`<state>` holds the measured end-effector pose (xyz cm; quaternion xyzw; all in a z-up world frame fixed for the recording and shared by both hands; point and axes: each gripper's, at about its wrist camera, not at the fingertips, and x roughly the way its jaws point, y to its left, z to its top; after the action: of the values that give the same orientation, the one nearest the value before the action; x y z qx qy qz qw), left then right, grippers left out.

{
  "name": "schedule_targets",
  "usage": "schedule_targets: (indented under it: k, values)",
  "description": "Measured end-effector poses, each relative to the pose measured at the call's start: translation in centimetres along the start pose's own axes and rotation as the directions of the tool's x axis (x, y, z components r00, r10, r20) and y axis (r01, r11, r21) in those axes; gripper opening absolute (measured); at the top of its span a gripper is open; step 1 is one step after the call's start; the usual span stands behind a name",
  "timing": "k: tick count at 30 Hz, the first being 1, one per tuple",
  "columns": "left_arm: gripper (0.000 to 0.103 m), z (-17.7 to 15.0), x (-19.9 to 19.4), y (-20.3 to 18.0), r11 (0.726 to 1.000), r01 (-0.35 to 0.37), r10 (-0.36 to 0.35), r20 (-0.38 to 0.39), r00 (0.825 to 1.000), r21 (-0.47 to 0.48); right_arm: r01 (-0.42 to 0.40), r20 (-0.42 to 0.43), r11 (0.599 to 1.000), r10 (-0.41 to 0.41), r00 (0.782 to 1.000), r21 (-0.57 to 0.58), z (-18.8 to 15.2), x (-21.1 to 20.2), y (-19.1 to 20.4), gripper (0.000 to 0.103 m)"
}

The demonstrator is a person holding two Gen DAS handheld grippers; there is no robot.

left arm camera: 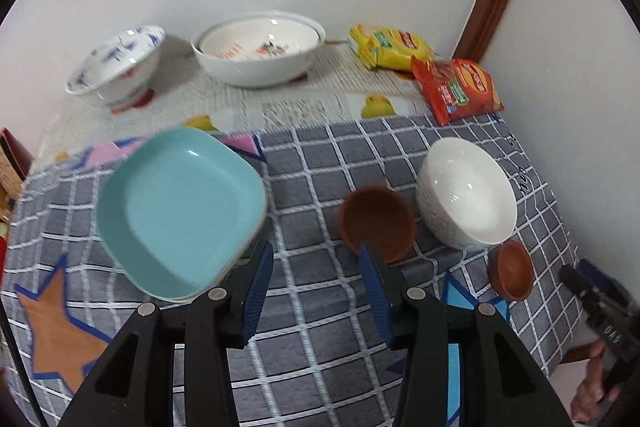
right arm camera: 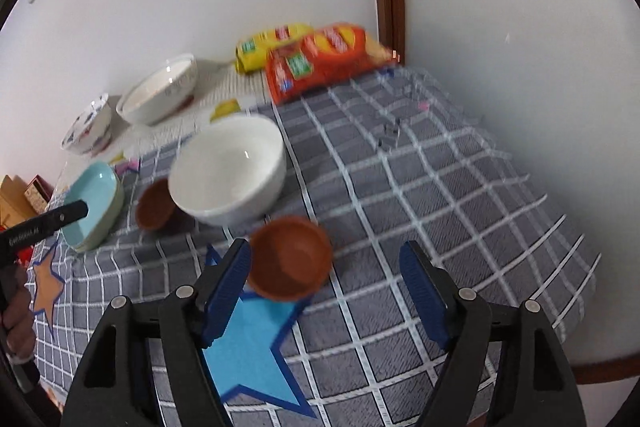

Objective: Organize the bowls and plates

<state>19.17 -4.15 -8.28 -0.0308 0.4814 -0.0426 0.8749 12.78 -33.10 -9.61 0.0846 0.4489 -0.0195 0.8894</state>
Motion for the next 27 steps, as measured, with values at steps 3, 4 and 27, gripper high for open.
schedule_targets:
  k: [3,4,27]
  values:
    - [0.043,-0.1,1.2,-0.5,1.000,-0.016,0.016,-0.015,1.000,0.003,0.033,-0.017,0.999,-0.033,0.999,-0.011,-0.6,1.3,-0.3,0.076]
    - [0.043,-0.1,1.9,-0.6,1.000,-0.021,0.021,-0.028,0.999,0.004,0.040,-0.024,0.999,-0.041,0.999,-0.016,-0.7,1.8,-0.3,0.076]
    - [0.041,1.3,9.1,-1.8,1.000,-0.012,0.011,-0.113,0.993,-0.012,0.038,-0.086,0.999,-0.035,0.996,0.034,-1.0,7.2,-1.0,0.067]
